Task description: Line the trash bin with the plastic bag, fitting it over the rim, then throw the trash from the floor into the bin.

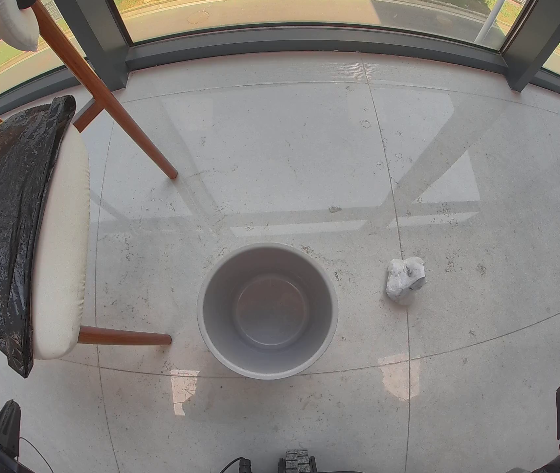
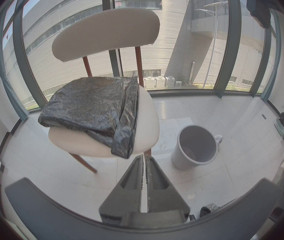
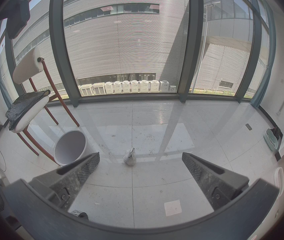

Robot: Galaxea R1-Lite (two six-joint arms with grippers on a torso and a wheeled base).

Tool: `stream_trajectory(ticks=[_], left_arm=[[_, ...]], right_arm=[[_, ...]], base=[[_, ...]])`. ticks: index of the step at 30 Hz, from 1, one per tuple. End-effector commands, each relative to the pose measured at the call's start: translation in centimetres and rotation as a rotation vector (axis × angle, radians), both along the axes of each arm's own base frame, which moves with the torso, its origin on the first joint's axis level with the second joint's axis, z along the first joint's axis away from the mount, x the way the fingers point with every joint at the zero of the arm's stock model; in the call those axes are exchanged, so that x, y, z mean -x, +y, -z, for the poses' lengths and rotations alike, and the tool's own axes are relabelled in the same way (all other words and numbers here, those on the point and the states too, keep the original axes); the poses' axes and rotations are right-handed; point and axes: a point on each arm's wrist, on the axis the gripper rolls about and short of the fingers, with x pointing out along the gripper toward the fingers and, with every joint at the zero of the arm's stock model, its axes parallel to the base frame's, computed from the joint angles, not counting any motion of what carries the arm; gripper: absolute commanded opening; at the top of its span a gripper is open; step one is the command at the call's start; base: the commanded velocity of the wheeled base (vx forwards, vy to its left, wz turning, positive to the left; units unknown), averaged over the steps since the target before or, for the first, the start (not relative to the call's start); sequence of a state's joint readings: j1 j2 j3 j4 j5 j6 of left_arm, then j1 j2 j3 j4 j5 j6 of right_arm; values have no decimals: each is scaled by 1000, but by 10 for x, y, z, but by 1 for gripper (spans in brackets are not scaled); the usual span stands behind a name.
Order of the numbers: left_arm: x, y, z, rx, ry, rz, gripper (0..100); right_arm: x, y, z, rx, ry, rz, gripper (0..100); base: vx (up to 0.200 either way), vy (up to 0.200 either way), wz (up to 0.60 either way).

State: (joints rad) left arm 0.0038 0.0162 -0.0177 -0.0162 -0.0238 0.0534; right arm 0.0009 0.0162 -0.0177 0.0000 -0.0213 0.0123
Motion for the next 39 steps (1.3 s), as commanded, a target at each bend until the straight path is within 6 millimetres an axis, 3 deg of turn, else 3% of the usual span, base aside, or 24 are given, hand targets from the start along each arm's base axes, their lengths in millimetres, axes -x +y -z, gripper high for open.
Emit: stream_trajectory(ticks=[1,10,15,20,26,39], left_arm=[[2,-1,-15,-9,-193,30,0],[7,-2,-30,-88,-245,76,0],[-12,-2,-74,-70,-107,74,0],[-44,-2,-106,-64,1,86,0],[-82,-2,-126,-53,110,94,0],[-146,-3,-145,-38,227,152,0]], right_arm=[[-1,0,5,-5,8,0,100],[-1,0,5,-5,8,0,100],[-1,0,5,-6,8,0,100],[-1,0,5,-6,8,0,100],[-1,0,5,-8,7,1,100],[-1,0,5,-11,4,3,100]], base=[[0,0,0],[0,0,0],[0,0,0],[0,0,0],[0,0,0],[0,0,0]])
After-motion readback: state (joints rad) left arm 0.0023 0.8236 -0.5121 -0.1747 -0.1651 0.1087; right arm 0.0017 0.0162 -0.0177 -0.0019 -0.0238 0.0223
